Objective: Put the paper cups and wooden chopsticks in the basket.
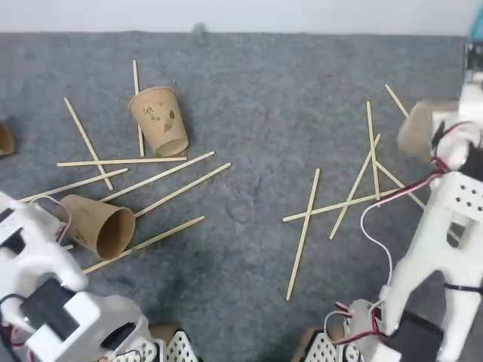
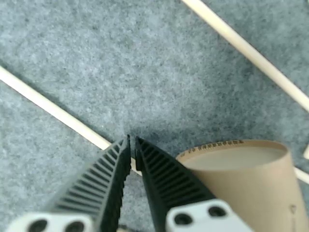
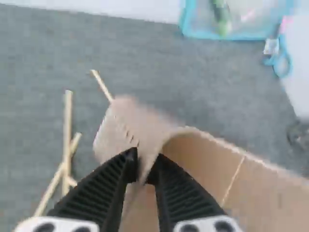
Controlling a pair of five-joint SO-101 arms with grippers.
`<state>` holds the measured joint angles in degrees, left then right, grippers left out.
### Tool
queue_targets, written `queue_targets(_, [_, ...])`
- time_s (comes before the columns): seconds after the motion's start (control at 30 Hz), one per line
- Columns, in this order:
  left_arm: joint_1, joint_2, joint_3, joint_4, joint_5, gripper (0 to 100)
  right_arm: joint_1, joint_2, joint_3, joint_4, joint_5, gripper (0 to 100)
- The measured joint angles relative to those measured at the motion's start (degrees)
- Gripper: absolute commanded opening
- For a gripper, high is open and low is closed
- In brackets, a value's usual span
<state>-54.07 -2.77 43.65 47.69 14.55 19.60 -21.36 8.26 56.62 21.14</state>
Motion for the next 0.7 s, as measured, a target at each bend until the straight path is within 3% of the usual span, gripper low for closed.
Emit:
queue_targets(0.13, [0.0, 0.0, 0.0, 0.0, 0.0, 1, -5.54, 0.18, -14.68, 11.25, 0.0, 0.7])
queue_targets(0.3, [0.0, 0.0, 0.0, 0.0, 0.0, 1, -14.95, 2.2, -27.34, 15.12, 1.93, 0.7])
queue_targets(0.53, [0.0, 0.0, 0.0, 0.0, 0.0, 1, -31.82, 5.63, -30.24, 15.12, 8.35, 0.7])
queue_targets(0.7, [0.0, 0.0, 0.0, 0.0, 0.0, 1, -40.09, 12.48, -30.24, 15.12, 9.23, 0.7])
